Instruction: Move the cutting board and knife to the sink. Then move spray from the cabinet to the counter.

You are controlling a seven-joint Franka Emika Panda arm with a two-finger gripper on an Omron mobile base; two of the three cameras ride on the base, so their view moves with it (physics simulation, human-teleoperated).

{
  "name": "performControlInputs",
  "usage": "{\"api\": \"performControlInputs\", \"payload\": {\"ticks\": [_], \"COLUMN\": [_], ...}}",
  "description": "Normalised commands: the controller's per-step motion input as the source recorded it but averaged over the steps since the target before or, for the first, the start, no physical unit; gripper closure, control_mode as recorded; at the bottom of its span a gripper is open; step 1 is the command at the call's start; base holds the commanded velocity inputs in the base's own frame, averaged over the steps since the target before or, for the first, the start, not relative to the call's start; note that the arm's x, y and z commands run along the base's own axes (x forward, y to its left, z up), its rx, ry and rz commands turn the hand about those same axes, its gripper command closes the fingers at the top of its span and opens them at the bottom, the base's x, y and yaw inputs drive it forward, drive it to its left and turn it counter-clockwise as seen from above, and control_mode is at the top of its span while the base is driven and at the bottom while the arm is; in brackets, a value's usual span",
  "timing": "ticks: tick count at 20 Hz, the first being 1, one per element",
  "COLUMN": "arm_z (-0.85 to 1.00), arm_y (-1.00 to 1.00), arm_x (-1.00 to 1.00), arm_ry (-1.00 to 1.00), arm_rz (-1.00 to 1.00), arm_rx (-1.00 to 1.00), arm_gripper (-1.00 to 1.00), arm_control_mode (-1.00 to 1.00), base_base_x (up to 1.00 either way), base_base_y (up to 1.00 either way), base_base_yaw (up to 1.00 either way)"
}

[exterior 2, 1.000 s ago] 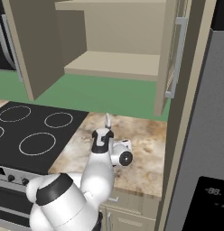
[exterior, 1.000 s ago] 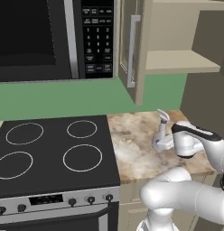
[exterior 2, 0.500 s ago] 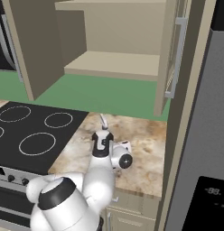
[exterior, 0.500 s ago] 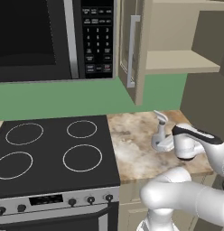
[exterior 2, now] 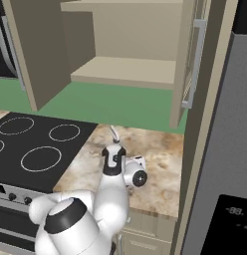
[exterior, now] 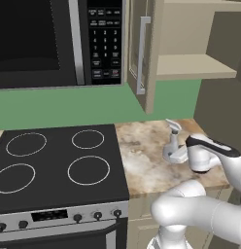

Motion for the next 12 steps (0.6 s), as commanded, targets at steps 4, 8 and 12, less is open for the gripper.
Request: {"api": "performControlInputs", "payload": {"ticks": [4,8,12], "arm_z": [0.0,0.0,0.0], "arm_y": [0.01,0.05,0.0], "arm_x": [-0.23,-0.31,-0.22], "arm_ry": [0.0,0.0,0.0], "arm_rz": [0.0,0.0,0.0], "arm_rx": [0.0,0.0,0.0], "arm_gripper": [-1.0,-1.0,-1.0], "arm_control_mode": [-1.0,-1.0,-1.0], "base_base_x": [0.0,0.0,0.0], "base_base_y": [0.0,0.0,0.0], "base_base_yaw": [0.0,0.0,0.0]}}
